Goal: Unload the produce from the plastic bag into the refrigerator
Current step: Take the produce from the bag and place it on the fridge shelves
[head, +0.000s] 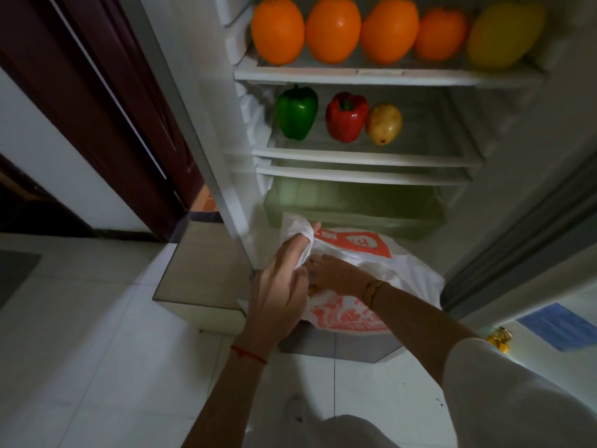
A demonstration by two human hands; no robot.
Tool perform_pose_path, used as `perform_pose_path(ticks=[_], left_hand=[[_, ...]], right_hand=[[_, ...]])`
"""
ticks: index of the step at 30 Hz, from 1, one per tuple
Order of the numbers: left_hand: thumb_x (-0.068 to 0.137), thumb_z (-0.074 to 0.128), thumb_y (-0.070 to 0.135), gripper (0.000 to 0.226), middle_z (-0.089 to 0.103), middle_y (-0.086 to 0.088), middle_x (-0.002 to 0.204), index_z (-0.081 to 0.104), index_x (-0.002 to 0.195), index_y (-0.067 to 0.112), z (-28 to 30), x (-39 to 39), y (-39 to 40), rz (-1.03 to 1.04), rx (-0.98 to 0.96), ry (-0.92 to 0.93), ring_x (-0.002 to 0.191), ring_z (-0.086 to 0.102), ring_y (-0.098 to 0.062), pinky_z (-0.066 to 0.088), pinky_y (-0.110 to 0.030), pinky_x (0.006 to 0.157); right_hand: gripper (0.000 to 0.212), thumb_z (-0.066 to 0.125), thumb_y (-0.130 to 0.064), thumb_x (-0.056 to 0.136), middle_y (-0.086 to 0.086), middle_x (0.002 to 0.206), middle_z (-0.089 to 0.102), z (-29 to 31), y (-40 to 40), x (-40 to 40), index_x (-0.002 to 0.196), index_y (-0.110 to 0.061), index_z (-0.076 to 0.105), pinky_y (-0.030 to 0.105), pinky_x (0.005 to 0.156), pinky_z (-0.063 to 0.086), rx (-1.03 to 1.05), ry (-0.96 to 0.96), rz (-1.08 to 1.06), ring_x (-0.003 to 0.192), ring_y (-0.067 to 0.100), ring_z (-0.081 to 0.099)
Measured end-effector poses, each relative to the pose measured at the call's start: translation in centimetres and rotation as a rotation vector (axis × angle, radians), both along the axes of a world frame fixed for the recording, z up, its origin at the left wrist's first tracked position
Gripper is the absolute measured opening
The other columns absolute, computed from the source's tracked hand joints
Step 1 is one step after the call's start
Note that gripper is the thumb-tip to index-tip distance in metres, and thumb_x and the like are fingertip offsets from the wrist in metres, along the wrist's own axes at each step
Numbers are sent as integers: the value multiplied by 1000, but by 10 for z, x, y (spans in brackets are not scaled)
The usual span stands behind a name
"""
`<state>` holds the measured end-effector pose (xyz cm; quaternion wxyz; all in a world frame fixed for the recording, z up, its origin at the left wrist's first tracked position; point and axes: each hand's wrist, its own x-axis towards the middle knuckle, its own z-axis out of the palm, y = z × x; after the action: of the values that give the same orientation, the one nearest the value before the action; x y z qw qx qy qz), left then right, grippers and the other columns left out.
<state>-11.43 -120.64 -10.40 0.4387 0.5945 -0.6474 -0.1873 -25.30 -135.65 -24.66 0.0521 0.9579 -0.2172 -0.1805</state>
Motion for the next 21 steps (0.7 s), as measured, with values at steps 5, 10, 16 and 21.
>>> perform_pose_path(ticks=[5,10,16,21], left_hand=[[89,45,-1,59,47,17,135,40,134,37,8,-1,-3,-1,-65,2,118,36,27,31,0,97],[87,44,0,64,30,46,132,33,126,49,12,-1,-2,-8,-67,7,107,46,25,32,6,86],[88,43,2,64,47,28,129,33,130,49,10,0,-1,0,-58,13,111,51,17,45,-8,89],[89,42,6,55,45,24,137,40,138,30,4,1,-3,-6,-57,-8,116,41,23,45,-16,97]], right_hand=[[47,82,-31,73,0,127,61,-11,-8,-12,117,-28,65,40,95,53,-44,5,47,117,26,59],[44,85,-37,68,-5,110,64,-23,-8,-22,109,-31,69,32,87,54,-116,-49,43,101,18,62],[37,85,-42,66,-6,98,67,-21,-2,-23,99,-32,72,29,74,54,-67,-166,45,87,16,65],[43,89,-41,61,-1,96,67,-35,-4,-17,97,-25,70,31,74,55,-94,-155,61,85,19,65]])
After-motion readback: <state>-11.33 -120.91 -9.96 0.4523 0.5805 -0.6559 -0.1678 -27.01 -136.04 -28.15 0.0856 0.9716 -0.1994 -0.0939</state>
